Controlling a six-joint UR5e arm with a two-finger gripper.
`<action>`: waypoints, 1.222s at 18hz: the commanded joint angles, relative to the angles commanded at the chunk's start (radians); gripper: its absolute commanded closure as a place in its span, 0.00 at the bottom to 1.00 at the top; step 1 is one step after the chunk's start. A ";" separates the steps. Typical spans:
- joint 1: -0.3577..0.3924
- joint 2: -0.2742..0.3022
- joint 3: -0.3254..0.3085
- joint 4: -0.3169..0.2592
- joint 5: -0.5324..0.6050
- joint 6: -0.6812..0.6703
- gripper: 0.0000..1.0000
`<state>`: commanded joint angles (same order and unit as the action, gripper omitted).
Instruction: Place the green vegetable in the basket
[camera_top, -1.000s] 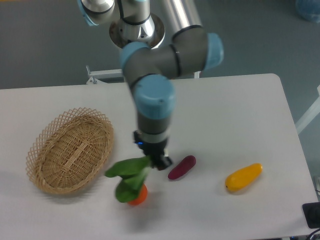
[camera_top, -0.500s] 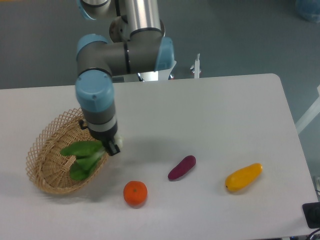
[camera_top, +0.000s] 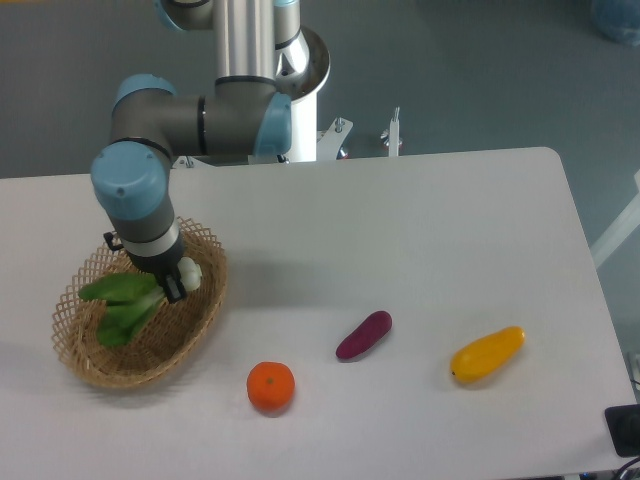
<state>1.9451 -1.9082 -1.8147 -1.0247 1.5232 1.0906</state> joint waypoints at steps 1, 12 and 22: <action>0.000 -0.002 0.000 0.000 -0.002 -0.004 0.00; 0.066 0.032 0.051 0.006 0.000 -0.043 0.00; 0.322 -0.034 0.268 -0.009 -0.032 0.058 0.00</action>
<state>2.2668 -1.9419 -1.5463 -1.0339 1.4910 1.1486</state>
